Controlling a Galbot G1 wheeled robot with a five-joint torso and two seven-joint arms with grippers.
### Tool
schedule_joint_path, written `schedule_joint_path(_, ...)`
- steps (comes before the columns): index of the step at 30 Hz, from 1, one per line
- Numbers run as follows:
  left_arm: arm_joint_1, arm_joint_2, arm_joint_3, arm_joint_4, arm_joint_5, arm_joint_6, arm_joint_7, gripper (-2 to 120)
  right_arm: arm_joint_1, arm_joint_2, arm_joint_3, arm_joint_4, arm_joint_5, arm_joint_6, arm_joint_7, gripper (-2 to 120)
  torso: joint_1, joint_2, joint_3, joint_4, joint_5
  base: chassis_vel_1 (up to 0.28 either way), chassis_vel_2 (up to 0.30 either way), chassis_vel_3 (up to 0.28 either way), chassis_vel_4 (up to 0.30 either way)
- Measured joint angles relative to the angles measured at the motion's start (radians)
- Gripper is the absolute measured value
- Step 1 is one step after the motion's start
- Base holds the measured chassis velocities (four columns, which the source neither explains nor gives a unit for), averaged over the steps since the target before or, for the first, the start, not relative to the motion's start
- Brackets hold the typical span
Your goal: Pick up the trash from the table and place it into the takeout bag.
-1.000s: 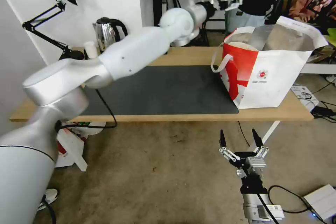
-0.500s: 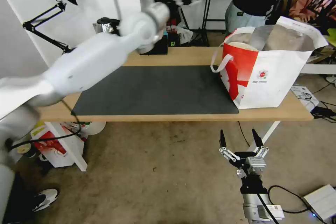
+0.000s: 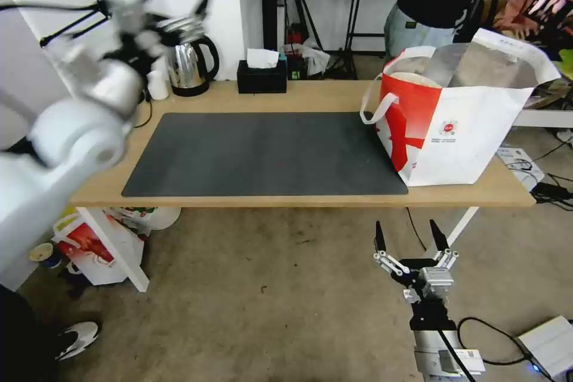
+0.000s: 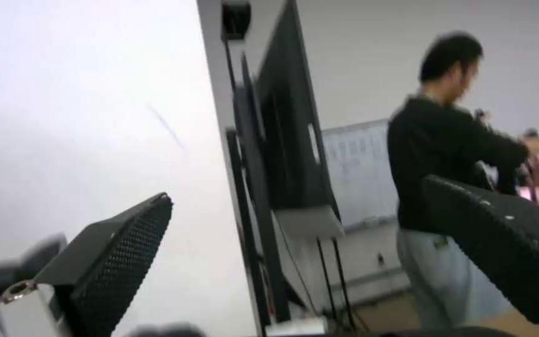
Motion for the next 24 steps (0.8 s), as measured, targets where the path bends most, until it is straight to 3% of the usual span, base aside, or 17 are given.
schedule_joint_path(3,0.170,-0.039,-0.157,-0.051,0.043,-0.010,0.006,100,0.000,0.000,0.000,0.000,0.000,0.000,0.000,100,0.000,0.000,0.000,0.0009,0.0030,0.000,0.000,0.000,0.000)
schedule_joint_path(4,0.170,-0.039,-0.157,-0.051,0.043,-0.010,0.006,100,0.000,0.000,0.000,0.000,0.000,0.000,0.000,100,0.000,0.000,0.000,0.0009,0.0030,0.000,0.000,0.000,0.000)
schedule_joint_path(6,0.271,-0.085,-0.239,-0.074,0.080,-0.014,0.008,100,0.000,0.000,0.000,0.000,0.000,0.000,0.000,100,0.000,0.000,0.000,0.0011,0.0008,0.000,0.000,0.000,0.000)
schedule_joint_path(12,0.503,-0.237,-0.406,-0.167,0.206,-0.028,0.033,100,0.000,0.000,0.000,0.000,0.000,0.000,0.000,100,0.000,0.000,0.000,0.0010,0.0027,0.000,0.000,0.000,0.000)
schedule_joint_path(19,0.656,-0.363,-0.446,-0.231,0.375,-0.047,0.038,100,0.000,0.000,0.000,0.000,0.000,0.000,0.000,100,0.000,0.000,0.000,0.0010,0.0020,0.000,0.000,0.000,0.000)
schedule_joint_path(21,0.731,-0.430,-0.455,-0.257,0.454,-0.059,0.039,100,0.000,0.000,0.000,0.000,0.000,0.000,0.000,100,0.000,0.000,0.000,0.0010,0.0021,0.000,0.000,0.000,0.000)
schedule_joint_path(23,0.789,-0.493,-0.457,-0.273,0.486,-0.066,0.036,100,0.000,0.000,0.000,0.000,0.000,0.000,0.000,100,0.000,0.000,0.000,0.0013,0.0018,0.000,0.000,0.000,0.000)
schedule_joint_path(24,0.789,-0.493,-0.457,-0.273,0.486,-0.066,0.036,100,0.000,0.000,0.000,0.000,0.000,0.000,0.000,100,0.000,0.000,0.000,0.0013,0.0018,0.000,0.000,0.000,0.000)
